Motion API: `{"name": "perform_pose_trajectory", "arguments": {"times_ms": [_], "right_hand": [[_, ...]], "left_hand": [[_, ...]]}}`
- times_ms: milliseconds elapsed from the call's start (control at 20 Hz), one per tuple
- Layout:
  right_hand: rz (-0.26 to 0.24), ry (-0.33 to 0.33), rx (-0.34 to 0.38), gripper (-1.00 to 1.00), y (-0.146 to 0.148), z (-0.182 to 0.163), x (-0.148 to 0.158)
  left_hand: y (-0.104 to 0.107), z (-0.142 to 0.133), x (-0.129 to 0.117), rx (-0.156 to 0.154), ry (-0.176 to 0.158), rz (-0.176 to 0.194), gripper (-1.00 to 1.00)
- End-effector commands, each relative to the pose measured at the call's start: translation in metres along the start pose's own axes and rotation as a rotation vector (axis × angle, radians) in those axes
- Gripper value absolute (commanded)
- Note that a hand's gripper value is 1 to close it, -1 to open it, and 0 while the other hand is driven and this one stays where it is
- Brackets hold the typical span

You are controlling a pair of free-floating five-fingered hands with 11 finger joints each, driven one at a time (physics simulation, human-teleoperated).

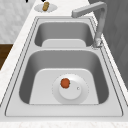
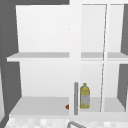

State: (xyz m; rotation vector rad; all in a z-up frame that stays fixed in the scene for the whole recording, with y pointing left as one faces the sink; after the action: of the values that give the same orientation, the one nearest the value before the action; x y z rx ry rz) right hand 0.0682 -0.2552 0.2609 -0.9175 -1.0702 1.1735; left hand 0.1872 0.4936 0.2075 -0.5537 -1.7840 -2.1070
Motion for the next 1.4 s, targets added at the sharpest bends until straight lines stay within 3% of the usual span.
{"name": "perform_pose_trajectory", "arguments": {"times_ms": [0,150,350,600,900,1200,1350], "right_hand": [[0.000,0.000,0.000,0.00,0.000,0.000,0.000],[0.000,0.000,0.000,0.00,0.000,0.000,0.000],[0.000,0.000,0.000,0.00,0.000,0.000,0.000],[0.000,0.000,0.000,0.00,0.000,0.000,0.000],[0.000,0.000,0.000,0.00,0.000,0.000,0.000],[0.000,0.000,0.000,0.00,0.000,0.000,0.000],[0.000,0.000,0.000,0.00,0.000,0.000,0.000]], "left_hand": [[0.003,0.022,0.004,0.045,-0.031,0.097,-1.00],[0.001,0.038,-0.002,0.064,-0.050,0.111,-1.00],[-0.007,0.061,-0.021,0.072,-0.051,0.092,-1.00],[-0.015,0.079,-0.061,0.052,-0.038,0.079,-1.00],[-0.047,0.110,-0.075,0.065,-0.050,0.049,-1.00],[-0.068,0.132,-0.084,0.069,-0.056,0.090,-1.00],[-0.072,0.141,-0.105,0.069,-0.058,0.108,-1.00]]}}
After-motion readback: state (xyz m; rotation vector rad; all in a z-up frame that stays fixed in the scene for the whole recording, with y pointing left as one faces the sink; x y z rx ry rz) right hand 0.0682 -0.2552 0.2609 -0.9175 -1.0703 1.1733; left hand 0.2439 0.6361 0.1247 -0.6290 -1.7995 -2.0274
